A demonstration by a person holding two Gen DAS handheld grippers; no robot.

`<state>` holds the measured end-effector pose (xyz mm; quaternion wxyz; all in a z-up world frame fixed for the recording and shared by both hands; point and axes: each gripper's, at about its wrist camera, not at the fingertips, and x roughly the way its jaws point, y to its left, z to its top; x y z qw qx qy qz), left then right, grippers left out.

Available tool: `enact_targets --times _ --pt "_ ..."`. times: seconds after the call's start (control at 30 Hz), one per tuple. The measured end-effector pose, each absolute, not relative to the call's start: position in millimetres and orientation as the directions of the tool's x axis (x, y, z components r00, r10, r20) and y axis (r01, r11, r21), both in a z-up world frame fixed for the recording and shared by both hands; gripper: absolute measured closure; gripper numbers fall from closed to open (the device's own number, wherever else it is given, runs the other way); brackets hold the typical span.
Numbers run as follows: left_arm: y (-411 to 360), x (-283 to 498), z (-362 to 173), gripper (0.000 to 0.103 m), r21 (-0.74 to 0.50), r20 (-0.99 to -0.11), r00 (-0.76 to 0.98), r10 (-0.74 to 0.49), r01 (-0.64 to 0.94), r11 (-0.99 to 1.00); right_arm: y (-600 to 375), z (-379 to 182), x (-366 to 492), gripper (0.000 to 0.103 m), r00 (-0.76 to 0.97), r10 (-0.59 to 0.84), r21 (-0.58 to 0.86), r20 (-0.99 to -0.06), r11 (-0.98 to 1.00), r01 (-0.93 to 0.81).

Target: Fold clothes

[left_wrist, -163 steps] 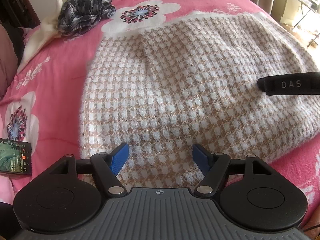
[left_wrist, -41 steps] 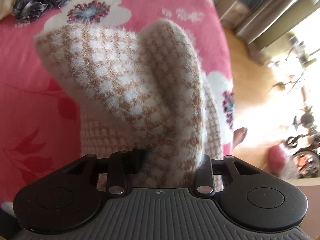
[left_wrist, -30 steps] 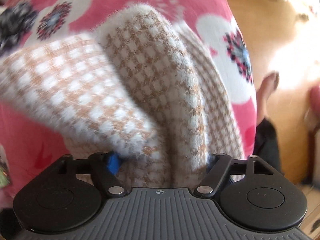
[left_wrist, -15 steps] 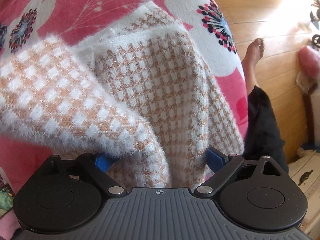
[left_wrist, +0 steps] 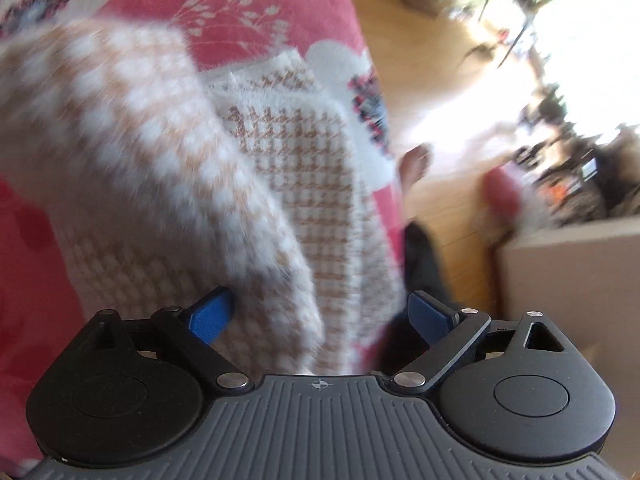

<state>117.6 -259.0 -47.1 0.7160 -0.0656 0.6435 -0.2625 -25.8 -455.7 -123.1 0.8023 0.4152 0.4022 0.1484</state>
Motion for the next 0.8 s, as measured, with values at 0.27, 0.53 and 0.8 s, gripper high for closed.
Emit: enact_targets --times 0.27,0.53,0.8 --pt "-187 91 -39 0.009 -0.590 -0.751 0.170 -0.638 0.261 0.764 -458 -114 -23 0.031 0.642 0.593 0.794 -0.486 0.606 0.041" --pt "-131 89 -82 0.017 -0.508 -0.763 0.395 -0.512 0.124 0.852 -465 -121 -11 0.026 0.626 0.619 0.815 -0.476 0.578 0.048" --pt "-125 123 -104 0.017 -0.500 -0.720 0.499 -0.482 0.109 0.859 -487 -118 -18 0.014 0.673 0.594 0.848 -0.441 0.521 0.097"
